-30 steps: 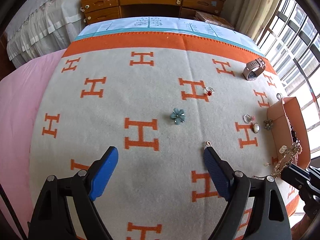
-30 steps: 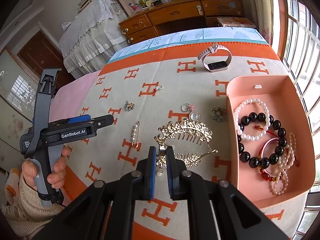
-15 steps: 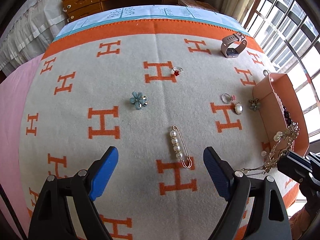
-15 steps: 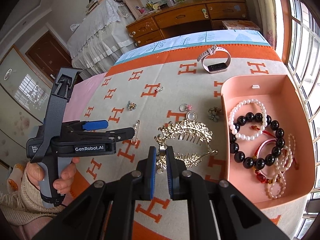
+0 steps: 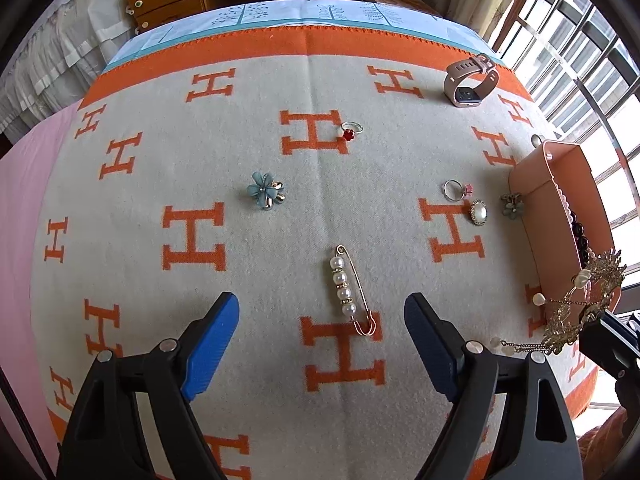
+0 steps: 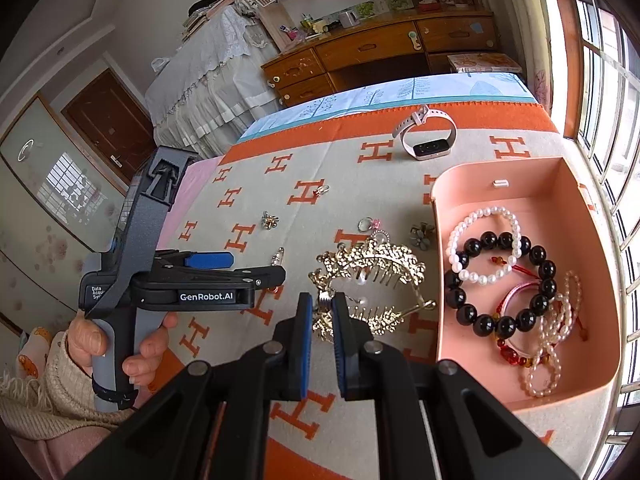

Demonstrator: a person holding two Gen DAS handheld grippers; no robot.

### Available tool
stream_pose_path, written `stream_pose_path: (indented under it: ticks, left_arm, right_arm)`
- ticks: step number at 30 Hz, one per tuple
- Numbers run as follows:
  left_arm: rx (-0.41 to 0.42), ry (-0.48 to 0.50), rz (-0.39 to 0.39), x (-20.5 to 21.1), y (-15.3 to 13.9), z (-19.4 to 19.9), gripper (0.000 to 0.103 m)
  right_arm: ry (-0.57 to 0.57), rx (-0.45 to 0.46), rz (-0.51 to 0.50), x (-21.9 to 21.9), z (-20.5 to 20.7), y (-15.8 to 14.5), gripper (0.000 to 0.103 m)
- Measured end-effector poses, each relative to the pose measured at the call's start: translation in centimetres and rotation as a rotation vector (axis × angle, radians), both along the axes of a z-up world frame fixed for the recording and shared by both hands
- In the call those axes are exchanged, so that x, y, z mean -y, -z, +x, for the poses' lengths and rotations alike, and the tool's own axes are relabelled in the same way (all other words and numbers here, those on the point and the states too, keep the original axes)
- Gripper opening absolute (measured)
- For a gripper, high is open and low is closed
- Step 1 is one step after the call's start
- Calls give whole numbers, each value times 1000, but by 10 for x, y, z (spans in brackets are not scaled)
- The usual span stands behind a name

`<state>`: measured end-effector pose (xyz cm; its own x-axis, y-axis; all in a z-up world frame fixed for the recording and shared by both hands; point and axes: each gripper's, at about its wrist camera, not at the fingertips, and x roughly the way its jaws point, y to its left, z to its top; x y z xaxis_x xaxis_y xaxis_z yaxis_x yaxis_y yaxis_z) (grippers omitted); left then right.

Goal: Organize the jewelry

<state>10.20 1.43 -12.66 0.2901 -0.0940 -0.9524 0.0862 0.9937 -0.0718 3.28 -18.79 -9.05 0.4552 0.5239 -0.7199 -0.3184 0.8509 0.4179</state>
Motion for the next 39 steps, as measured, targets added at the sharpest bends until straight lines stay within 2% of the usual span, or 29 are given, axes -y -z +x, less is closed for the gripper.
stream_pose_path:
  ticks: [3, 10, 16, 24, 28, 31, 32, 33, 34, 39]
  left_arm:
    - [-10, -7, -12, -4, 1, 0, 80]
    - [45, -68, -3, -25, -14, 9, 79]
    - [67, -110, 43, -38, -13, 27, 79]
    - [165, -46, 161, -32, -1, 50, 79]
    - [191, 0, 165, -30, 11, 60, 75]
    - [214, 18, 134, -30, 13, 63, 60]
    - [215, 24, 111, -29, 13, 62, 48]
    - [211, 28, 85, -30, 13, 63, 29]
    - [209, 29, 66, -30, 12, 63, 19]
    - [208, -4, 81, -29, 13, 59, 16]
  right_arm:
    - [-3, 3, 3, 0, 0, 0, 9]
    - [-3, 6, 9, 3, -1, 1, 9]
    - [-13, 6, 11, 1, -1, 2, 9]
    - [-18, 3, 14, 1, 0, 4, 9]
    - [-20, 0, 23, 3, 2, 5, 9]
    - [-19, -3, 27, 5, 3, 5, 9]
    - [-19, 0, 30, 6, 2, 5, 9]
    - [-21, 4, 34, 7, 2, 4, 9]
    - [-19, 9, 40, 9, 1, 3, 9]
    - [-3, 49, 60, 18, -6, -10, 9]
